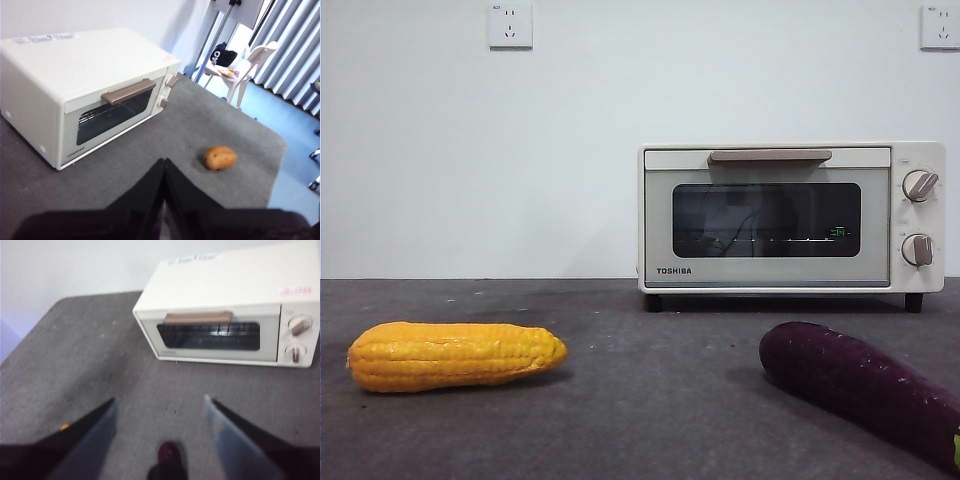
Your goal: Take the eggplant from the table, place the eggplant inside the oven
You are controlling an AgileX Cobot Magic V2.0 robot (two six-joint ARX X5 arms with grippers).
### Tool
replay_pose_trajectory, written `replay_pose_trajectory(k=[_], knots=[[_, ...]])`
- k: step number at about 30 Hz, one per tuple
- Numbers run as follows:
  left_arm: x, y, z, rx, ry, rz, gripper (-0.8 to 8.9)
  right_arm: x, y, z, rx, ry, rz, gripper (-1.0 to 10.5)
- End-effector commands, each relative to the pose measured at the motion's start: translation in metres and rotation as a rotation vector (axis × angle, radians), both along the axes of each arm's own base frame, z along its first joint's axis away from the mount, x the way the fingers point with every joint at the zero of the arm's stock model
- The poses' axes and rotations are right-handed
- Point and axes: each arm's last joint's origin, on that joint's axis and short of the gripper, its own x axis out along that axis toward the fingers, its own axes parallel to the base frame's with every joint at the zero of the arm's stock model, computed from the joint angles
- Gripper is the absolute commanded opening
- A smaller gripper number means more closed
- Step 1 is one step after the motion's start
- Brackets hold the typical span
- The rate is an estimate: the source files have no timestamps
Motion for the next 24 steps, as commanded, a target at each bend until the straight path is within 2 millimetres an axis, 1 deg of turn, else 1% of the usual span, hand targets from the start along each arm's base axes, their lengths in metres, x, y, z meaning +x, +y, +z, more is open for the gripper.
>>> replay_pose_trajectory(k=[1, 8, 15, 18, 24], knots=[[0.006, -0.005, -0.001, 0.018, -0.036, -0.006, -0.06, 0.001, 0.0, -0.003, -0.01, 0.03, 0.014, 5.4], [0.024, -0.025, -0.01, 0.022, -0.05, -0.035, -0.06, 0.0, 0.001, -0.01, -0.021, 0.11, 0.035, 5.5], [0.047, -0.055, -0.022, 0.049, -0.074, -0.011, -0.06, -0.004, 0.003, -0.015, -0.025, 0.174, 0.068, 5.4], [0.062, -0.07, -0.022, 0.065, -0.064, -0.018, -0.06, -0.005, 0.004, -0.017, -0.029, 0.195, 0.082, 5.4], [0.094, -0.109, -0.013, 0.081, -0.086, -0.05, -0.06, -0.007, 0.005, -0.018, -0.044, 0.215, 0.104, 5.4]])
